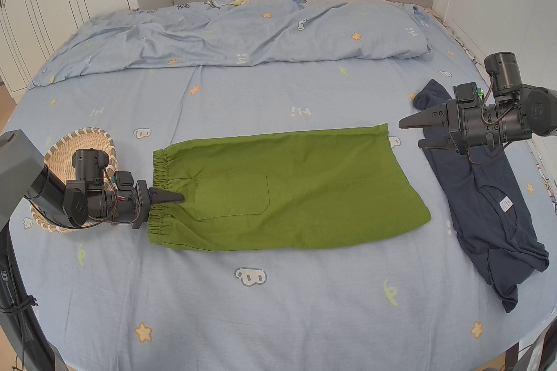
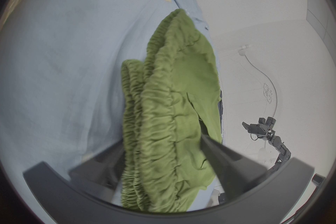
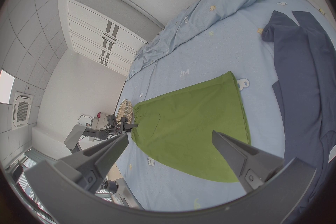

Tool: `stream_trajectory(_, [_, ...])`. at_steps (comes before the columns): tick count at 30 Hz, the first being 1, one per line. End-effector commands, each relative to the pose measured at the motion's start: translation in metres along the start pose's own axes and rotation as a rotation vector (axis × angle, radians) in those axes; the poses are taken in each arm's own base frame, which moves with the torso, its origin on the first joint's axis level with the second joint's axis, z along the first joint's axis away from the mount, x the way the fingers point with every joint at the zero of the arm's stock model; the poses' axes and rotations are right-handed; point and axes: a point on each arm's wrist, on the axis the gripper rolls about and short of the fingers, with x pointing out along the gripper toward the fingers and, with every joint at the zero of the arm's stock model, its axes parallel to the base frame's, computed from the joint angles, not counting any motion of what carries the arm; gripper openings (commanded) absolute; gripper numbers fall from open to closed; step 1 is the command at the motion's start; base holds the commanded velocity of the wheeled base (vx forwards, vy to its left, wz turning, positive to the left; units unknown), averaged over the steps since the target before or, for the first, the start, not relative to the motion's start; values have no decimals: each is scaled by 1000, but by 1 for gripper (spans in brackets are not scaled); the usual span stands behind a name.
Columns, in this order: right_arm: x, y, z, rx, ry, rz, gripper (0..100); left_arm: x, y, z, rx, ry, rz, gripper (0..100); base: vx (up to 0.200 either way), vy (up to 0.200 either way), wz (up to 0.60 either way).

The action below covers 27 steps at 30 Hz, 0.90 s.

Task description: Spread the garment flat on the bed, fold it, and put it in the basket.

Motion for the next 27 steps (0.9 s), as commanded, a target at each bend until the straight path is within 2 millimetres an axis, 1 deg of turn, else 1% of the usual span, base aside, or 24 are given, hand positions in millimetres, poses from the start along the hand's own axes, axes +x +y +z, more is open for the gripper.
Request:
stream_trajectory(1, [1,-1,0,0,0,-1,100,-2,5,0,-28,15,-25,0,0,0,0])
stream_trajectory(3, [0,-3,0,13,1,-3,100,-13,9,5,-92,29,-107,0,0,0,0])
stream_trajectory(7, [4,-10,-1,33,11,-10,100,-30,8,13,-110,36,-192,0,0,0,0])
stream_trajectory(8, [12,-20,-4,55,34,-19,100,-38,7,16,-109,28,-207,0,0,0,0])
stream_trajectory(11, [34,-52,-11,113,83,-54,100,-45,3,19,-101,12,-207,0,0,0,0])
stream_trajectory(12, [34,-52,-11,113,83,-54,100,-45,3,19,-101,12,-207,0,0,0,0])
stream_trajectory(13, [45,-66,-12,135,101,-63,100,-49,4,20,-101,0,-203,0,0,0,0])
stream_trajectory(15, [56,-78,-16,163,128,-73,100,-49,5,20,-103,0,-202,0,0,0,0])
stream_trajectory(17, [60,-83,-17,170,136,-76,100,-49,5,19,-104,0,-202,0,0,0,0])
stream_trajectory(18, [62,-89,-19,179,144,-81,100,-48,6,19,-105,3,-202,0,0,0,0])
stream_trajectory(25, [78,-106,-32,189,193,-89,100,-42,6,15,-98,7,-185,0,0,0,0])
stream_trajectory(27, [79,-108,-32,190,195,-89,100,-43,5,16,-95,3,-182,0,0,0,0])
